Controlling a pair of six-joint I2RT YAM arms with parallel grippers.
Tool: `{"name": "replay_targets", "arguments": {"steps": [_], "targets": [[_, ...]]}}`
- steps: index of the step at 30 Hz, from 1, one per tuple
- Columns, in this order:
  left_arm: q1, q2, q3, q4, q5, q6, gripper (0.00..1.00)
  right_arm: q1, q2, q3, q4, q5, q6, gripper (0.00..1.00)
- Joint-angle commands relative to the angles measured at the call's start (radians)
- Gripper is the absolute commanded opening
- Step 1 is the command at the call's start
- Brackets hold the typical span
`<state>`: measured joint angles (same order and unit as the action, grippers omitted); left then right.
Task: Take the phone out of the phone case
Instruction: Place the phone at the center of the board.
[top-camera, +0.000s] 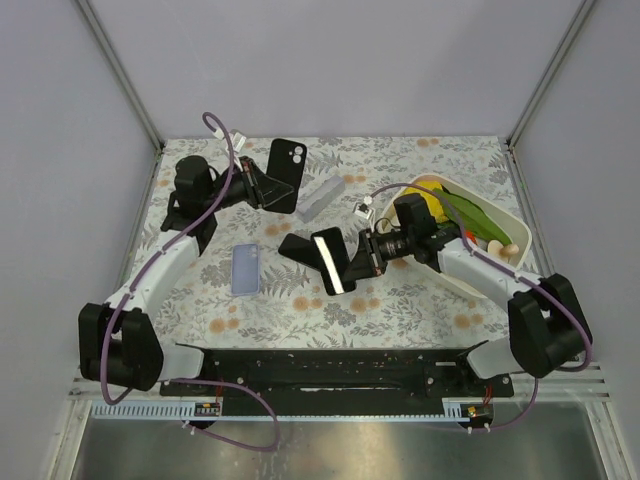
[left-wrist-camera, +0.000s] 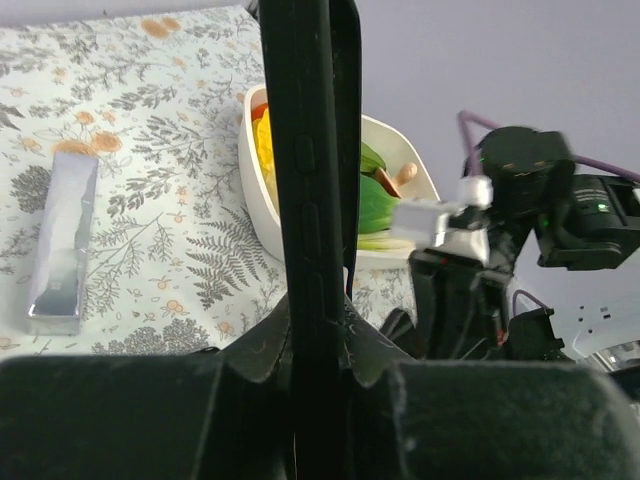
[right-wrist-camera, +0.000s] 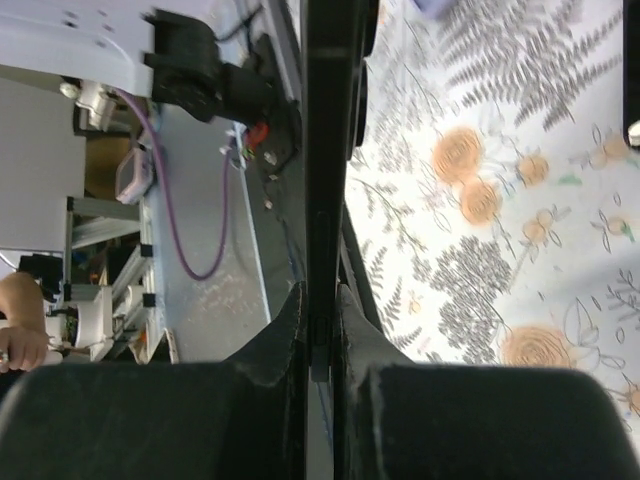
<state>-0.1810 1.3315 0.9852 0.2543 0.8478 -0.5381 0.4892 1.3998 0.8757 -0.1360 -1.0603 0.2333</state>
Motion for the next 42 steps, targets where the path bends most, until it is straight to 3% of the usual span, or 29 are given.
{"name": "replay_targets", "arguments": {"steps": [1, 20, 31, 36, 42], "targets": [[0.018, -0.067, 0.047, -0.076, -0.001, 0.099, 0.00, 0.025, 0.088, 0.035, -0.166, 0.046, -0.228, 0.00], [0.084, -0.091, 0.036, -0.196, 0.073, 0.127, 0.00, 0.094, 0.482, 0.434, -0.965, 0.169, -0.844, 0.00], [0.095, -0.086, 0.043, -0.219, 0.088, 0.138, 0.00, 0.106, 0.613, 0.519, -1.062, 0.267, -0.916, 0.00], [0.095, -0.095, 0.032, -0.305, 0.094, 0.185, 0.00, 0.107, 0.640, 0.531, -1.062, 0.310, -0.902, 0.00], [0.106, -0.112, -0.074, -0.381, 0.073, 0.266, 0.00, 0.107, 0.657, 0.540, -1.044, 0.326, -0.881, 0.08]]}}
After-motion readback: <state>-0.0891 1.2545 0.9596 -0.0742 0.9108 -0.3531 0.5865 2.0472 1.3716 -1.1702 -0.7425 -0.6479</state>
